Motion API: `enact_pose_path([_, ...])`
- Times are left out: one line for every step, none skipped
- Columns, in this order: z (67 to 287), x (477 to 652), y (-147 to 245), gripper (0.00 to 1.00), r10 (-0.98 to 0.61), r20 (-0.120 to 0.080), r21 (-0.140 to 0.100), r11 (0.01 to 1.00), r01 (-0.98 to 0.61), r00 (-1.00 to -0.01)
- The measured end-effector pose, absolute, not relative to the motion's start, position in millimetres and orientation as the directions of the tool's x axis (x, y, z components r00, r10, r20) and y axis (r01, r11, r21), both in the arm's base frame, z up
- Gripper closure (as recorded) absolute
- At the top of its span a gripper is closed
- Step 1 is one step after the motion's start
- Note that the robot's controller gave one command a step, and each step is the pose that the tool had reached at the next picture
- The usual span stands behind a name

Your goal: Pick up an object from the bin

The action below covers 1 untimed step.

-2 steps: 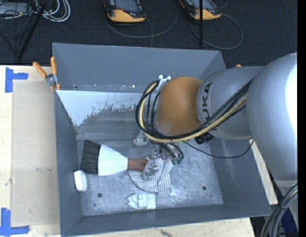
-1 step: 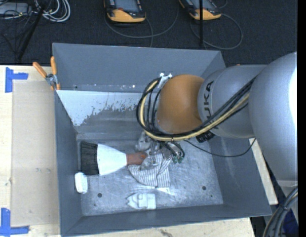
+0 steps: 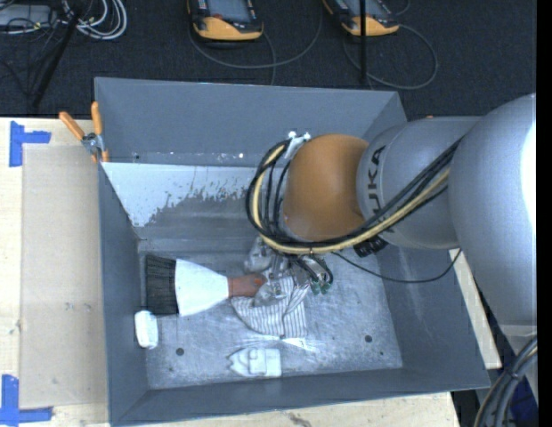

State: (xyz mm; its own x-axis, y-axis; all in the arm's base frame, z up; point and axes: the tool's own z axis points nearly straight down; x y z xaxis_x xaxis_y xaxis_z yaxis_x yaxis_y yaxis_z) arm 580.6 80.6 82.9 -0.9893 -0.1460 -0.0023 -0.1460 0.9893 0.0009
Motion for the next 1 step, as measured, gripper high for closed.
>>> enact_pose_path([86.1,579.7,80.5,1.00,-0.146,0.000,0.001,0.989,-0.146,-0.989])
